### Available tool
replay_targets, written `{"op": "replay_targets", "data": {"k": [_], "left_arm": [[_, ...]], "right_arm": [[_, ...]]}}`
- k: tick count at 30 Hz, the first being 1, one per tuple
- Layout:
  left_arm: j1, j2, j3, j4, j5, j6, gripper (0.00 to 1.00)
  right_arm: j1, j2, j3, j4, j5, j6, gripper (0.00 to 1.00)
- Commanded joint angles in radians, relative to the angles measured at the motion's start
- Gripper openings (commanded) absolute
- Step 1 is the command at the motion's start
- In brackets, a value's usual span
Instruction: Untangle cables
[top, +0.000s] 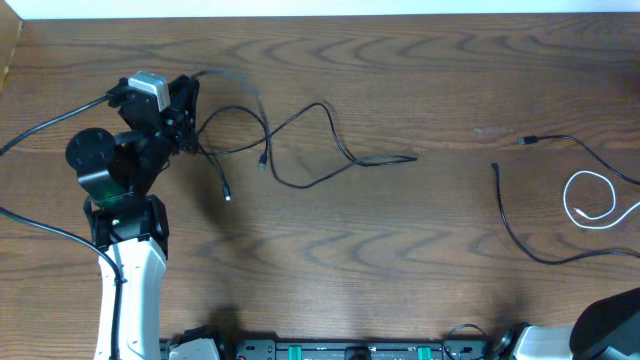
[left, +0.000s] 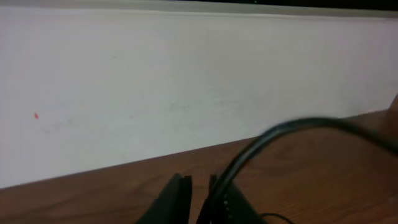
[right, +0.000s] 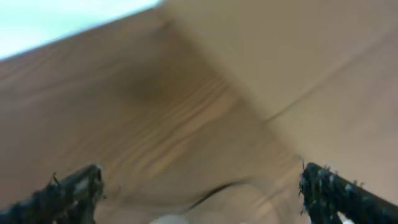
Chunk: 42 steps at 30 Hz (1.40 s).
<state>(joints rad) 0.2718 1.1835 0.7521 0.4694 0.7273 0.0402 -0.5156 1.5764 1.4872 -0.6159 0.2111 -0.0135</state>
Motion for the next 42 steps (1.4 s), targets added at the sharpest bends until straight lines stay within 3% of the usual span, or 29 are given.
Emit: {"op": "replay_targets", "data": {"k": [1, 7, 11, 14, 22, 29, 35, 37, 39, 41, 42], "left_arm": [[-0.003, -0.008, 0.006, 0.002, 0.006, -0.009, 0.23], [-0.003, -0.008, 0.006, 0.002, 0.006, -0.009, 0.43], [-0.003, -0.008, 0.006, 0.002, 0.006, -0.009, 0.48], [-0.003, -0.008, 0.006, 0.002, 0.006, -0.009, 0.49], [-0.003, -0.008, 0.006, 0.002, 0.006, -0.009, 0.54], [-0.003, -0.008, 0.006, 0.002, 0.006, -0.009, 0.54], [-0.003, -0.008, 0.006, 0.002, 0.007, -0.013, 0.53], [-0.003, -0.008, 0.006, 0.002, 0.015, -0.016, 0.53], [-0.003, -0.008, 0.006, 0.002, 0.031, -0.016, 0.53], [-0.003, -0.008, 0.006, 0.002, 0.033, -0.016, 0.53], [-0.003, -0.008, 0.006, 0.002, 0.033, -0.016, 0.52]], "right_arm": [[0.072, -0.014, 0.004, -0.134, -0.209, 0.115, 0.99], [0.228, -0.015, 0.004, -0.555, -0.196, 0.190, 0.99], [0.309, -0.016, 0.000, -0.765, -0.036, 0.219, 0.99], [0.356, -0.017, -0.019, -0.799, 0.037, 0.223, 0.99], [0.393, -0.017, -0.239, -0.532, -0.092, 0.013, 0.99], [0.393, -0.016, -0.527, -0.161, -0.169, -0.021, 0.99], [0.393, -0.017, -0.669, 0.010, -0.171, -0.048, 0.96], [0.392, -0.016, -0.697, 0.042, -0.168, -0.048, 0.87], [0.392, -0.016, -0.718, 0.076, -0.168, -0.045, 0.64], [0.392, -0.016, -0.729, 0.108, -0.165, -0.038, 0.21], [0.392, -0.016, -0.731, 0.120, -0.156, -0.023, 0.09]]}}
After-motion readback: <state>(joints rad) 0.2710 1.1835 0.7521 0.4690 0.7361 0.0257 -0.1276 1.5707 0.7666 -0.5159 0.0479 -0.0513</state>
